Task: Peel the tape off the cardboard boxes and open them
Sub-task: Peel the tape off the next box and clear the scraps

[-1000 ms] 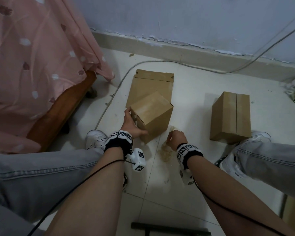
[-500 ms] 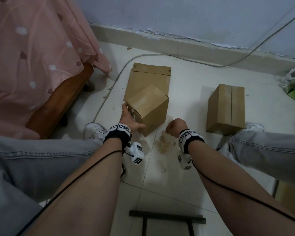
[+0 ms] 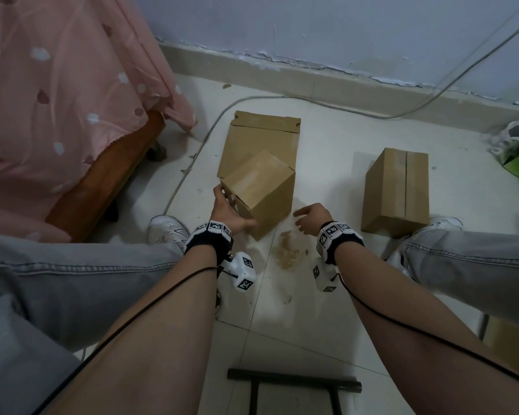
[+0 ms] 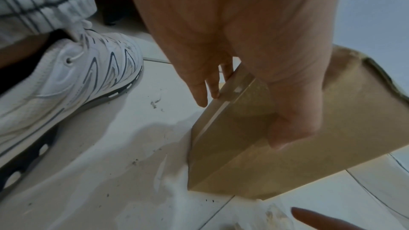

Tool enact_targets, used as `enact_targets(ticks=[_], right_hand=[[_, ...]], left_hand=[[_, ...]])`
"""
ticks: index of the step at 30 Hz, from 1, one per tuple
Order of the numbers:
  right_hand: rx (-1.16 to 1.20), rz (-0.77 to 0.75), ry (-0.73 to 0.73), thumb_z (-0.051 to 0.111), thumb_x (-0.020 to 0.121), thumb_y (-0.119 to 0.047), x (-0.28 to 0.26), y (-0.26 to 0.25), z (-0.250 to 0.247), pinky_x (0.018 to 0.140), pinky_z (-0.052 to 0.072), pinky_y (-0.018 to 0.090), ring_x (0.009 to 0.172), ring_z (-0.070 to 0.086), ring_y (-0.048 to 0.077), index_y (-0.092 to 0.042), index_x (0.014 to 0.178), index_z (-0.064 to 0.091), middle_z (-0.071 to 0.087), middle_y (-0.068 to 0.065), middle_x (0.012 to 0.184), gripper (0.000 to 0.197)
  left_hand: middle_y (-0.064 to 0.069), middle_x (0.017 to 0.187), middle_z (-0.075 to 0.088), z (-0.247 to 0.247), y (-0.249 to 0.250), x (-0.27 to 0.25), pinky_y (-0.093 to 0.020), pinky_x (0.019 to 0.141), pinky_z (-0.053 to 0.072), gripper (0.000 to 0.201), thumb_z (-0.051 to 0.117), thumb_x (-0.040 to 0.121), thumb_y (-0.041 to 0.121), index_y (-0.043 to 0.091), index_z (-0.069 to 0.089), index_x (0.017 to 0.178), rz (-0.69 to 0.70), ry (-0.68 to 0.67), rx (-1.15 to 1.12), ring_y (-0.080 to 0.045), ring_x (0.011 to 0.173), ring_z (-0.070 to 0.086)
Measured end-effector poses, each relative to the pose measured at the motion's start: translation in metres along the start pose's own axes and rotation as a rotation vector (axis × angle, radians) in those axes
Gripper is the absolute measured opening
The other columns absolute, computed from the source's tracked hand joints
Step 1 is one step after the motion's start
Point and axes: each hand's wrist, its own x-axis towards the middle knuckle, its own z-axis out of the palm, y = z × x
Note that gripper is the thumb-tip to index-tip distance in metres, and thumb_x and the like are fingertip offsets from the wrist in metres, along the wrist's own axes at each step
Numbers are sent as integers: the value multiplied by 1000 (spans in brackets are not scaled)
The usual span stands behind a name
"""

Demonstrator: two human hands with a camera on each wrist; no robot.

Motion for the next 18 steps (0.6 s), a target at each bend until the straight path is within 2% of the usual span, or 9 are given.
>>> enact_targets(ticks=[2, 5, 7, 8, 10, 12, 14, 16, 18], right_hand=[[86, 38, 48, 55, 89, 1, 2, -7, -5, 79, 60, 42, 82, 72, 30, -6, 107, 71, 73, 18, 93, 25], [173, 113, 233, 53, 89, -7, -1, -24, -18, 78, 60, 45, 80, 71, 34, 3, 94, 71, 72, 20, 86, 21], [289, 101, 338, 50, 88, -14, -6, -41, -31, 82, 59, 44, 87, 69, 34, -3, 96, 68, 71, 18, 93, 22], [366, 72, 349, 50, 86, -20, -7, -50, -37, 85, 58, 44, 92, 67, 34, -8, 103, 66, 70, 15, 99, 26], [509, -17, 288, 51, 83, -31, -15, -70, -51, 85, 57, 42, 96, 66, 30, -18, 114, 62, 67, 8, 102, 35], [509, -123, 158, 56, 86, -38, -25, -88, -61, 87, 56, 42, 100, 64, 27, -24, 123, 58, 64, 5, 108, 40], [381, -202, 28, 60, 87, -41, -38, -102, -69, 91, 56, 43, 107, 62, 24, -27, 133, 54, 59, 5, 123, 48], [238, -237, -67, 68, 86, -37, -45, -108, -73, 89, 57, 40, 105, 63, 22, -25, 139, 48, 59, 4, 124, 58], [135, -251, -93, 79, 78, -33, -47, -108, -71, 92, 55, 41, 108, 63, 24, -23, 143, 42, 61, 5, 126, 76]], left_hand=[[2, 129, 44, -1, 1, -1, -42, 101, 48, 116, 91, 58, 8, 19, 14, 144, 9, -1, -7, -23, 125, 49], [2, 132, 45, -4, 3, -2, -41, 100, 49, 117, 91, 57, 10, 22, 14, 144, 0, 0, -11, -22, 122, 49], [1, 137, 43, -9, 7, -2, -40, 100, 49, 118, 91, 57, 10, 24, 14, 145, -6, -8, -1, -22, 124, 48], [1, 139, 42, -11, 10, -2, -39, 100, 48, 118, 91, 58, 9, 24, 13, 146, 0, -18, 5, -21, 126, 47], [-1, 144, 38, -17, 17, -1, -40, 102, 47, 121, 90, 57, 7, 24, 11, 147, 23, -46, 15, -19, 130, 44], [-3, 147, 34, -21, 23, 1, -47, 105, 46, 127, 91, 53, 4, 25, 10, 149, 52, -85, 18, -22, 132, 42], [-5, 149, 31, -25, 29, 0, -50, 106, 45, 135, 93, 44, 10, 28, 9, 149, 65, -124, 47, -25, 134, 41], [-5, 148, 28, -26, 29, 0, -52, 104, 45, 143, 89, 33, 25, 34, 5, 148, 55, -149, 97, -27, 134, 40], [-7, 149, 28, -26, 28, -2, -53, 104, 45, 148, 88, 32, 26, 34, -1, 150, 44, -175, 127, -29, 136, 38]])
